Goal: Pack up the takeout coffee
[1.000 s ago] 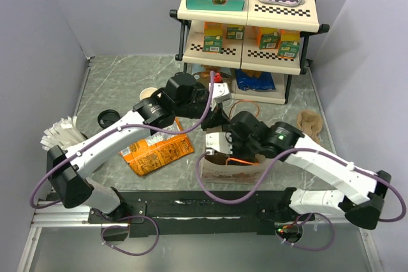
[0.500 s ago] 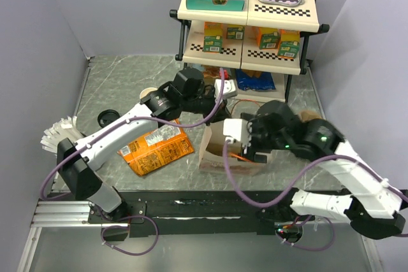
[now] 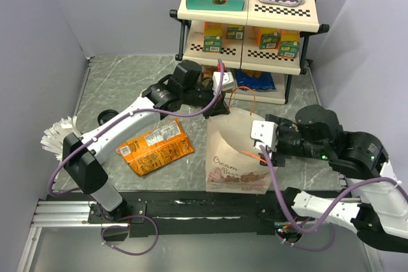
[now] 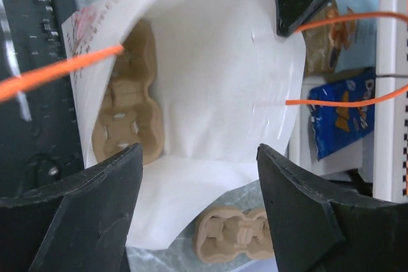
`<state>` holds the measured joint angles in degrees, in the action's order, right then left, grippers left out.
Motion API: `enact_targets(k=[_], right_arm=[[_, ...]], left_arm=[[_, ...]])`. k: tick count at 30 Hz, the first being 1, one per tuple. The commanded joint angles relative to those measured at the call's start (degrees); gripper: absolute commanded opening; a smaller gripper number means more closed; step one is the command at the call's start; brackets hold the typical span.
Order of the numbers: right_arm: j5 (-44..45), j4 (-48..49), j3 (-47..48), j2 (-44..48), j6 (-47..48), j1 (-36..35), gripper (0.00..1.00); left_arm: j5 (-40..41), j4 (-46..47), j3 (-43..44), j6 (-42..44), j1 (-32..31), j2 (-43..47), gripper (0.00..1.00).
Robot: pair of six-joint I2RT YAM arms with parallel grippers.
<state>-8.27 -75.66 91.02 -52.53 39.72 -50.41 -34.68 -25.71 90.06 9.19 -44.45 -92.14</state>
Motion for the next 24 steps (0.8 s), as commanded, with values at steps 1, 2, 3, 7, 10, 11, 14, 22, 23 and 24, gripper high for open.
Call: enact_targets(k=[1, 2, 3, 7, 10, 11, 14, 22, 23, 24], right_arm=[[6.1, 8.8, -8.4, 1.6, -1.9, 0.1, 0.78], [8.2, 10.9, -9.3, 0.4, -2.4, 0.1, 0.78], [8.6, 13.1, -10.0, -0.5, -2.6, 0.1, 0.78], [15.3, 24.6, -9.6, -5.0, -2.2, 0.3, 0.78], [21.1, 30.2, -9.1, -7.3, 1.0, 0.9, 0.78], [23.8, 31.2, -9.3, -8.1, 1.8, 1.1, 0.78], [25.1, 34.1, -11.4, -7.7, 6.1, 1.7, 0.78], [2.1, 27.0, -3.3, -6.4, 3.5, 13.0, 0.78], [-2.5, 24.2, -2.2, -6.3, 2.7, 14.3, 0.78], [-7.0, 22.8, -0.1, -6.1, 2.8, 16.4, 0.79]], left_arm=[[-3.0, 0.8, 2.8, 0.7, 1.6, -0.1, 0.01], [-3.9, 0.9, 2.9, 0.2, 1.6, -0.4, 0.01], [-4.6, 1.4, 3.0, -0.2, 1.6, -0.5, 0.01], [-6.0, 0.9, 4.2, -0.9, 1.6, -1.3, 0.01], [-5.7, 0.5, 4.9, -0.3, 1.6, -1.3, 0.01], [-5.3, 0.5, 4.9, 0.0, 1.6, -0.9, 0.01], [-4.7, 0.4, 4.5, 0.4, 1.6, -0.3, 0.01], [-4.8, 0.0, 2.2, 1.1, 2.7, -0.2, 0.01], [-4.8, 0.0, 2.2, 1.2, 2.8, -0.4, 0.01], [-4.6, -0.1, 2.2, 1.4, 2.9, -0.5, 0.01]])
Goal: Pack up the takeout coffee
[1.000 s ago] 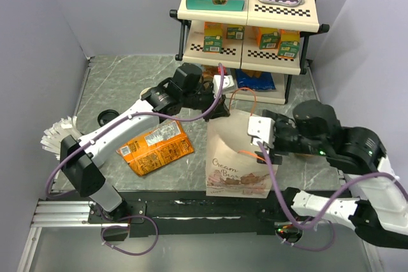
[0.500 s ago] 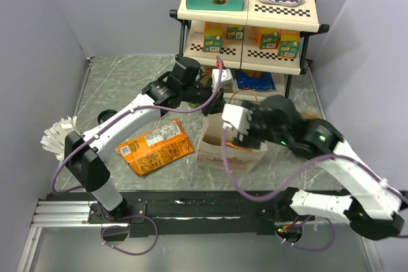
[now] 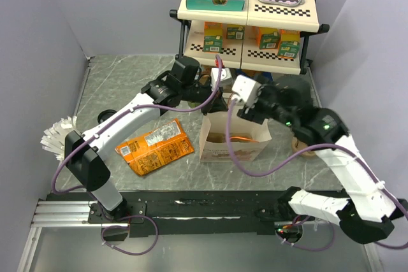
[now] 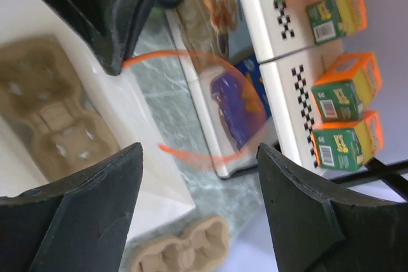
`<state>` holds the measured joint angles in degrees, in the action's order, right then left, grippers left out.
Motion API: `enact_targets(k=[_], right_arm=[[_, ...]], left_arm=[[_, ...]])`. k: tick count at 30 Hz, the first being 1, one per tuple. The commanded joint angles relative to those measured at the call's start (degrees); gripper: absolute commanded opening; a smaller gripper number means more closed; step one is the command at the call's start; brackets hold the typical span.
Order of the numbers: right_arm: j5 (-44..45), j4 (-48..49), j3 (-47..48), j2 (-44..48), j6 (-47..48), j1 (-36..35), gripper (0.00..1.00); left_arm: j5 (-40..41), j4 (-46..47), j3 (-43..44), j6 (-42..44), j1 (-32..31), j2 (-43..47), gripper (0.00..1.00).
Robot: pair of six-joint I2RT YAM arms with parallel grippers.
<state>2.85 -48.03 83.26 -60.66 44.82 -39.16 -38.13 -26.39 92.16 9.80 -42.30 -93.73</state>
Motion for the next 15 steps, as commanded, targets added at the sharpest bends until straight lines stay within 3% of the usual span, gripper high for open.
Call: enact_targets(k=[1, 7, 15], right_arm=[[-24.3, -5.8, 8.3, 2.6, -2.5, 5.4, 0.79], [-40.1, -19.7, 11.6, 3.4, -5.0, 5.9, 0.79], [-46.2, -23.7, 4.8, 5.6, -6.2, 5.9, 0.79]], left_arm=[[-1.1, 0.4, 0.5, 1.0, 0.8, 0.8, 0.01], [-1.5, -1.8, 2.9, 2.5, 1.9, -1.8, 0.01], [-1.5, -2.0, 4.4, 2.8, 2.2, -3.0, 0.01]])
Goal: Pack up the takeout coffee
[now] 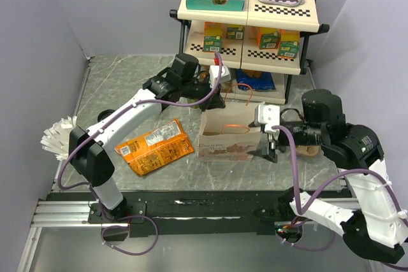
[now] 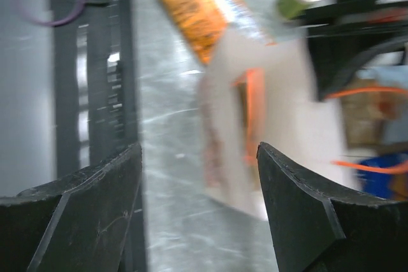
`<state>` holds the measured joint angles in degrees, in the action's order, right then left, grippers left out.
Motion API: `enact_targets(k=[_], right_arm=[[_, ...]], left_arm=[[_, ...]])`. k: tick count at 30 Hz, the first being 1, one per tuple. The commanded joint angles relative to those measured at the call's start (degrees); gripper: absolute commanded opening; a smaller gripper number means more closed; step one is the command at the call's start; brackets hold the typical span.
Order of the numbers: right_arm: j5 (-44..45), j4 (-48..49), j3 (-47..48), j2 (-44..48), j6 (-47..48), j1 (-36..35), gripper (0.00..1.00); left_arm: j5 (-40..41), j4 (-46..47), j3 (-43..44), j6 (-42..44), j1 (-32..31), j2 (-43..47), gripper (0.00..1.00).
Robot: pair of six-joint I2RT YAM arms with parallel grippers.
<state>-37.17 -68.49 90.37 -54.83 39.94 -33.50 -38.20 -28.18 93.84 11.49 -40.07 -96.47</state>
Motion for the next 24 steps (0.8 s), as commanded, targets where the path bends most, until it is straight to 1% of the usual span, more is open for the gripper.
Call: enact_targets(k=[1, 3, 6, 7, 10, 12, 14, 15, 16, 19, 20, 22, 23, 24], right_arm=[[-5.9, -2.4, -2.9, -0.4, -1.7, 0.3, 0.79], [-4.4, -0.8, -4.8, -0.5, -1.9, 0.4, 0.79], [-2.1, 4.4, -7.7, 0.0, -3.2, 0.2, 0.78], [-1.2, 7.9, -9.4, 0.2, -3.8, 0.2, 0.77], [0.8, 11.4, -10.7, 0.2, -5.5, 0.3, 0.74], [-0.6, 10.3, -8.8, -0.7, -4.4, 0.3, 0.72], [-1.9, 6.7, -4.3, -1.2, -3.4, 0.3, 0.69], [-2.3, 5.5, -2.5, -1.2, -3.0, 0.3, 0.68], [-3.8, 4.6, 1.3, -1.2, -3.2, 0.3, 0.68], [-4.8, 3.2, 6.3, -0.8, -5.2, 0.4, 0.67], [-4.8, 3.1, 6.7, -0.7, -5.5, 0.2, 0.67], [-3.7, 3.3, 5.4, -0.5, -5.1, 0.3, 0.68], [-3.1, 3.3, 4.5, -0.5, -4.7, 0.2, 0.69], [-2.5, 3.7, 3.2, -0.3, -4.0, 0.3, 0.71]], left_arm=[[-1.4, -0.1, 2.7, 1.2, 0.0, -0.2, 0.01], [-1.4, -0.2, 3.0, 1.3, 0.1, -0.4, 0.01], [-1.2, -0.8, 3.3, 1.3, 0.0, -0.4, 0.01], [-1.1, -0.8, 3.4, 1.4, -0.1, -0.2, 0.01], [-1.0, -1.3, 3.5, 1.7, 0.0, 0.0, 0.01], [-0.3, -1.7, 3.4, 2.2, 0.1, 0.4, 0.01], [0.0, -2.7, 3.3, 2.8, 0.2, 0.7, 0.01], [0.0, -3.0, 3.2, 3.0, 0.3, 0.8, 0.01], [0.0, -3.2, 3.2, 3.1, 0.3, 0.8, 0.01], [-0.1, -3.1, 2.6, 2.8, 0.7, 0.8, 0.01], [-0.1, -2.8, 2.4, 2.5, 0.7, 0.8, 0.01], [-0.9, -2.6, 2.5, 2.1, 0.7, 0.7, 0.11], [-1.2, -2.7, 2.8, 1.8, 0.8, 0.8, 0.19], [-2.1, -2.4, 3.0, 1.5, 0.8, 0.9, 0.31]])
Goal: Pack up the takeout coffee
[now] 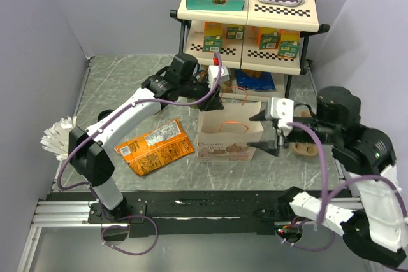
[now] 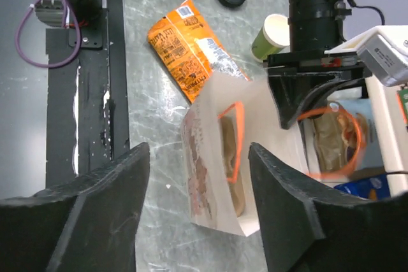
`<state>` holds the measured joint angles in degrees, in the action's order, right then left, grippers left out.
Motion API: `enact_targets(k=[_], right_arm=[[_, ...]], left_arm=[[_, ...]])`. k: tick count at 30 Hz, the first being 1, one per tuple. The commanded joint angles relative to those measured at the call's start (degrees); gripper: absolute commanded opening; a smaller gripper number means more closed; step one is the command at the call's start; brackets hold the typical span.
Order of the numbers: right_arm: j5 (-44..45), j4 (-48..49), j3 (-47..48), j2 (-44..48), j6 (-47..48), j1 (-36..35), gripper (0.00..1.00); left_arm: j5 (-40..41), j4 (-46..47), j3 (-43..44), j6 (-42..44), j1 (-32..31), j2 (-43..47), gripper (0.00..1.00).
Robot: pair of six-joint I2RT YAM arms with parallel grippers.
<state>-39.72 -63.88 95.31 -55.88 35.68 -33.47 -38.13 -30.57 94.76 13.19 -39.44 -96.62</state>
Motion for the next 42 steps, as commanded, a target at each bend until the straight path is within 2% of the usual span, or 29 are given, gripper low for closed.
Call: enact_targets(k=[1, 2, 4, 10, 13, 18, 19, 20, 22, 23, 25, 28, 29, 30, 33, 36, 42], right_arm=[[0.5, -0.6, -3.9, 0.9, 0.6, 0.3, 0.73], [0.8, -0.4, -4.9, 0.9, 1.7, 0.3, 0.73], [1.7, 0.9, -7.8, 0.9, 1.8, 0.2, 0.75], [4.2, 7.3, -12.8, 0.5, -0.1, 0.3, 0.74], [4.8, 9.0, -13.0, -0.5, -0.6, 0.3, 0.67], [4.6, 10.1, -11.5, -2.0, -1.5, 0.3, 0.50], [4.6, 10.3, -11.3, -2.0, -1.6, 0.3, 0.47], [4.5, 10.3, -10.8, -2.1, -1.5, 0.3, 0.40], [4.3, 10.1, -10.0, -2.4, -1.2, 0.2, 0.33], [4.3, 10.0, -9.6, -2.7, -1.2, 0.3, 0.22], [4.2, 10.0, -8.4, -3.2, -1.2, 0.3, 0.12], [4.4, 9.9, -7.0, -4.0, -1.1, 0.3, 0.02], [4.4, 10.0, -6.8, -4.2, -1.1, 0.2, 0.00], [4.4, 10.2, -6.6, -4.2, -1.4, 0.2, 0.00], [4.3, 10.3, -6.6, -4.5, -1.5, 0.3, 0.00], [4.3, 10.5, -7.1, -4.2, -1.6, 0.3, 0.00], [4.4, 11.6, -8.5, -3.7, -2.1, 0.3, 0.00]], left_arm=[[-2.5, 0.3, 2.2, -0.4, 0.2, 1.3, 0.37], [-2.8, 1.2, 2.5, -1.0, 0.2, 1.5, 0.48], [-3.3, 2.3, 3.3, -2.5, 0.2, 1.9, 0.54], [-0.9, 5.8, 7.7, -4.1, 0.7, 1.6, 0.54], [-2.4, 7.1, 9.6, -5.4, 1.8, 1.5, 0.49], [-5.6, 6.3, 12.8, -6.0, 2.8, 0.0, 0.39], [-6.6, 6.2, 13.2, -6.1, 2.8, -0.4, 0.34], [-7.2, 6.3, 13.7, -6.1, 2.8, -0.6, 0.31], [-9.0, 6.5, 14.2, -6.9, 2.8, -1.4, 0.26], [-9.6, 6.7, 15.1, -7.4, 2.8, -1.7, 0.23], [-10.6, 6.7, 15.8, -7.9, 2.8, -2.1, 0.18], [-12.1, 6.7, 16.9, -8.4, 2.8, -2.3, 0.11], [-12.1, 6.8, 17.1, -9.0, 2.8, -2.1, 0.13], [-11.9, 6.9, 17.0, -9.2, 2.8, -2.0, 0.35], [-11.5, 7.4, 16.0, -10.0, 2.8, -0.7, 0.67], [-11.3, 7.1, 14.8, -9.1, 2.8, 0.1, 0.71], [-11.0, 5.5, 15.0, -8.4, 2.7, -2.0, 0.68]])
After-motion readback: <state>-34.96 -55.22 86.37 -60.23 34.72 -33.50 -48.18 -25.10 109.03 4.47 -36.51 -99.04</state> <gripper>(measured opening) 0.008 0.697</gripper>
